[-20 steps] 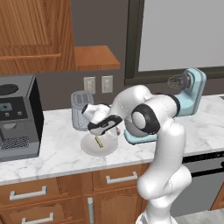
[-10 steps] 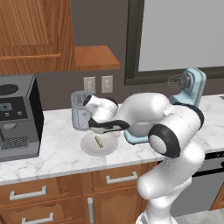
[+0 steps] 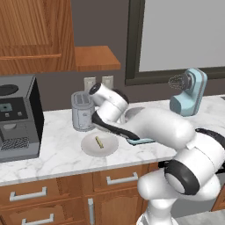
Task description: Add butter and sugar cubes to the stand mixer bowl and then turn on the stand mixer to begin making frosting.
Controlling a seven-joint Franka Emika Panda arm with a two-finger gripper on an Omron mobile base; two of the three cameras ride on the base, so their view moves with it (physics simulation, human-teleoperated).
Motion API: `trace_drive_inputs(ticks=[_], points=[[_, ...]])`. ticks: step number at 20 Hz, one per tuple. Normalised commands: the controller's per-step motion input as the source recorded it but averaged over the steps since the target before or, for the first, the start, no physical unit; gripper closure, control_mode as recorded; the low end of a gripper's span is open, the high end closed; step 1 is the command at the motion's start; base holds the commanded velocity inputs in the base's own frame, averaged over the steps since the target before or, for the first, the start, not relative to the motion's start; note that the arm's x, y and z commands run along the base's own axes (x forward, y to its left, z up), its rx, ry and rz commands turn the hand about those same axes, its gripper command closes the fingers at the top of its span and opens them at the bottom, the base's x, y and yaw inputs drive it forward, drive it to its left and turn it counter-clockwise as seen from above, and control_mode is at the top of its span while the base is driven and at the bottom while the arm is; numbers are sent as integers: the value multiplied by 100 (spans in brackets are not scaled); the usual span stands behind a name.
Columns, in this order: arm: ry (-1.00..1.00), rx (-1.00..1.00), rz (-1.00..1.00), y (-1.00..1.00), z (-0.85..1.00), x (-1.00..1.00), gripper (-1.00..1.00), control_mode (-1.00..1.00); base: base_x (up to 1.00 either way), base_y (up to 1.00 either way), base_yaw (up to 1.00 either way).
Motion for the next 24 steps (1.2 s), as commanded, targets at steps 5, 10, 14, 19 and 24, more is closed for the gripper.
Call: trace_drive_inputs(ticks=[5, 10, 14, 19, 24], points=[[-8, 8, 0, -23, 44, -9, 100, -100, 0, 0, 0], [-6, 9, 0, -58, 9, 7, 100, -100, 0, 0, 0], [-6, 12, 1, -51, 0, 18, 100, -100, 0, 0, 0], [0, 11, 0, -26, 0, 33, 100, -100, 0, 0, 0], [0, 5, 0, -1, -1, 38, 100, -100, 0, 0, 0]])
